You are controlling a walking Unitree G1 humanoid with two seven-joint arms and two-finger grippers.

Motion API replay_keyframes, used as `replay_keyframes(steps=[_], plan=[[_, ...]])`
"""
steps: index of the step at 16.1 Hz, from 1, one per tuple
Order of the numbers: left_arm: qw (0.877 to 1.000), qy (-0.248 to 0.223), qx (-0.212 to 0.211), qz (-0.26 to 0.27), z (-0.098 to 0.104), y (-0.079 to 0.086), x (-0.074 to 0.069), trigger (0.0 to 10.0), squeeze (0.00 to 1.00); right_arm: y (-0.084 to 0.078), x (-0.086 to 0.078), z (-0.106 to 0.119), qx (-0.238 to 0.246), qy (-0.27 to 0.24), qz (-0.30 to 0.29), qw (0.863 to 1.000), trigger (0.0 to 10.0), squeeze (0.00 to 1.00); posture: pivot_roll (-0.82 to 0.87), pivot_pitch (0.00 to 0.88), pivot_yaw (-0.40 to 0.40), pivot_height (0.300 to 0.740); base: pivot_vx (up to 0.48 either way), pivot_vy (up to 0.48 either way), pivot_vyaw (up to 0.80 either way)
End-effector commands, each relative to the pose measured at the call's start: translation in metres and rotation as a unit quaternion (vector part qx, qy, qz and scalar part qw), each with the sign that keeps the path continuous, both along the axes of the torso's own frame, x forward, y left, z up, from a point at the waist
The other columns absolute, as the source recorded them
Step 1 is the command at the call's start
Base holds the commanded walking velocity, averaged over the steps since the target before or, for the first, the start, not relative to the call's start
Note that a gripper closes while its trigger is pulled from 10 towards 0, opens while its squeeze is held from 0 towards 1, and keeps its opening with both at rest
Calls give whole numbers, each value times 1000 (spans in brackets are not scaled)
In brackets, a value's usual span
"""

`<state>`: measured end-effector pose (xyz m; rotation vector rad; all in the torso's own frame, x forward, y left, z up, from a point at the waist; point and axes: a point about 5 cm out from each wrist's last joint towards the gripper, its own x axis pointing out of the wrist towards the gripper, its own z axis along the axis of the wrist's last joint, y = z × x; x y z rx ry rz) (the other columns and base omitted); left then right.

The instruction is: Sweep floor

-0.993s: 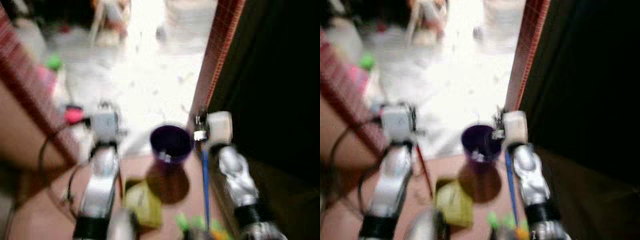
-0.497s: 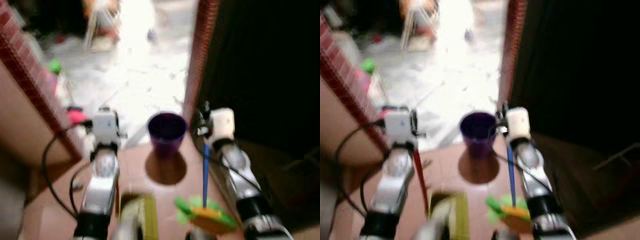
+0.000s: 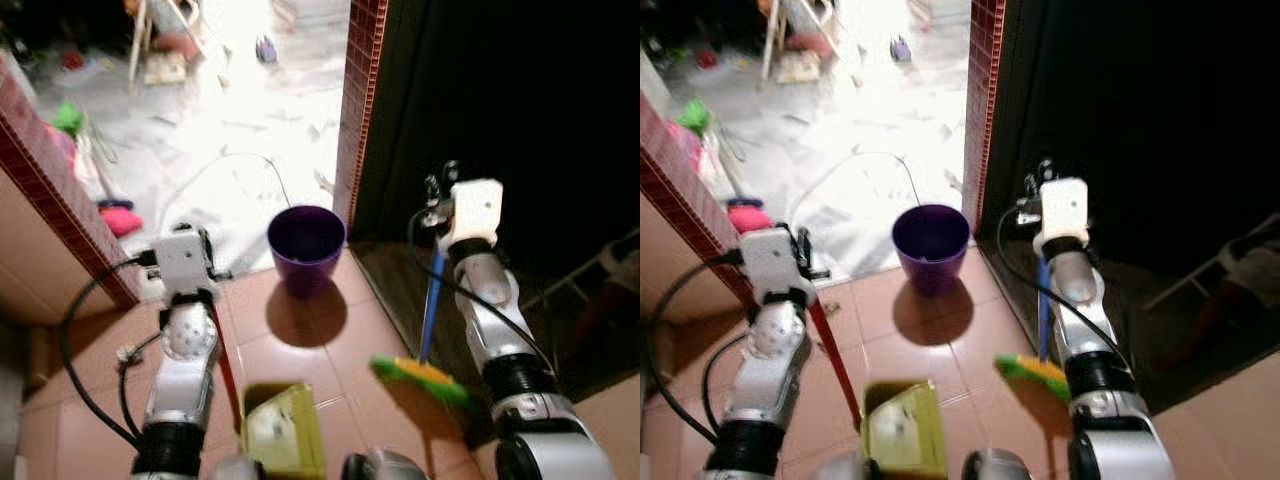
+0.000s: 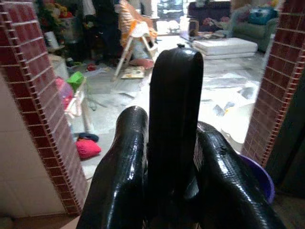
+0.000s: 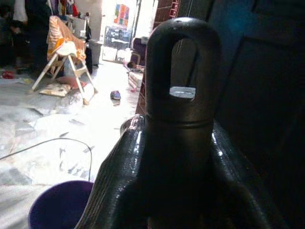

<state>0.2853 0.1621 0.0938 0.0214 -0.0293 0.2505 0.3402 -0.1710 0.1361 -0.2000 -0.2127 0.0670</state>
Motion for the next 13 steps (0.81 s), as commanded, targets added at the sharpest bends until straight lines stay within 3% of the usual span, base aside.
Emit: replay_keyframes(steps=[1,3,6,7,11,13], plan=[[1000,-27,5,13,9,7,2,10000,0,7,2,6,16,-13,13,1000,10000,0,-35,0,10,740,0,0,0],[997,-42,9,63,14,24,3,10000,0,15,-2,-3,62,9,25,998,10000,0,-36,0,18,740,0,0,0],[995,-55,39,73,23,30,5,10000,0,32,-8,-4,73,11,64,995,10000,0,-40,0,24,740,0,0,194],[995,-56,40,71,24,27,6,10000,0,38,-9,-2,75,11,81,994,10000,0,-42,0,21,740,0,0,800],[997,-52,36,45,22,8,1,10000,0,36,-9,-1,72,13,83,994,10000,0,-45,0,17,740,0,0,522],[998,-49,27,17,20,-6,-1,10000,0,33,-11,-5,68,21,81,994,10000,0,-42,0,10,740,0,0,0]])
